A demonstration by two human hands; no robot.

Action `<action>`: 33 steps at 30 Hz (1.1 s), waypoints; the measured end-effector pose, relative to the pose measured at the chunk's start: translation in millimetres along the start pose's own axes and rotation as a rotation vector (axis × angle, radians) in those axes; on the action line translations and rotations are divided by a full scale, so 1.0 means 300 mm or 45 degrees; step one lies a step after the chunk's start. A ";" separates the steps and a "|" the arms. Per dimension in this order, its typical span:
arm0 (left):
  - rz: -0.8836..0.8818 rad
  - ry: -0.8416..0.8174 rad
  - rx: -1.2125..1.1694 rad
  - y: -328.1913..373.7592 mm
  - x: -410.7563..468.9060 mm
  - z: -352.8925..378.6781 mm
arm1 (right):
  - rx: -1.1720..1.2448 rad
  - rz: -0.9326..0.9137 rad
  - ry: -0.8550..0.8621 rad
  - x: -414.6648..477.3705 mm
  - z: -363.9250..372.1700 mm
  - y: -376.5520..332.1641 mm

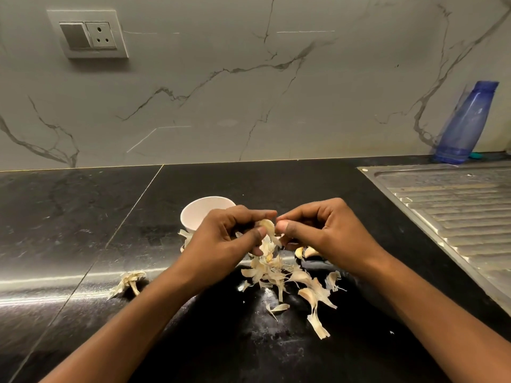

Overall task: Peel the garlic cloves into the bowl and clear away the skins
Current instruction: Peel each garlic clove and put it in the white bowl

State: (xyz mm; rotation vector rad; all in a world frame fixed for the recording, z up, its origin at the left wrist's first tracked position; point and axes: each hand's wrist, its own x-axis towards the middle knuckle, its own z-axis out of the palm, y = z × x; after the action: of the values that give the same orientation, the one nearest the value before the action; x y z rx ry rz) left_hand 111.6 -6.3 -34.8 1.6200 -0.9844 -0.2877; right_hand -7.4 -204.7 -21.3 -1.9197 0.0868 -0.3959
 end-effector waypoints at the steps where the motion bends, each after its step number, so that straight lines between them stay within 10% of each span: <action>1: 0.015 -0.023 0.034 -0.003 0.000 0.001 | -0.011 0.010 -0.039 -0.001 0.005 0.002; 33: 0.064 0.030 0.152 0.010 -0.014 0.031 | -0.326 -0.272 0.083 -0.014 0.025 0.011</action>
State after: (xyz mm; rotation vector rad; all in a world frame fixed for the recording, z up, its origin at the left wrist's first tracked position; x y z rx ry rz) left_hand 101.7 -9.6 -36.4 1.6995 -1.0396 -0.1784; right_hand -8.6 -198.3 -27.8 -2.1767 -0.0269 -0.6155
